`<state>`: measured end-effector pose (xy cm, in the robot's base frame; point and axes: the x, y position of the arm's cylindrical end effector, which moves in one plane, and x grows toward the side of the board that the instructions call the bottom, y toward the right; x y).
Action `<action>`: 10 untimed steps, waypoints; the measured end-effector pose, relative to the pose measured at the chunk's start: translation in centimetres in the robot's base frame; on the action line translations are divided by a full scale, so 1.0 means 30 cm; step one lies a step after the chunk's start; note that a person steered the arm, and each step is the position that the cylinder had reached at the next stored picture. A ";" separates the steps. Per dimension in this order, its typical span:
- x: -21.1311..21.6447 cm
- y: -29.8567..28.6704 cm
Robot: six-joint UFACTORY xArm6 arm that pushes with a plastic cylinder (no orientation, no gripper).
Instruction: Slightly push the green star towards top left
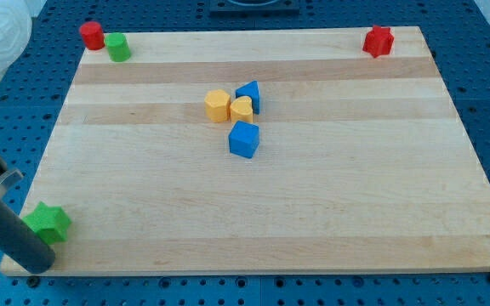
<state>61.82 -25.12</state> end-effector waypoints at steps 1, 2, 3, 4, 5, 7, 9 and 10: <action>0.000 -0.005; -0.001 -0.042; -0.006 -0.076; -0.022 -0.084; -0.027 -0.084; -0.037 -0.068; -0.061 -0.056; -0.083 -0.053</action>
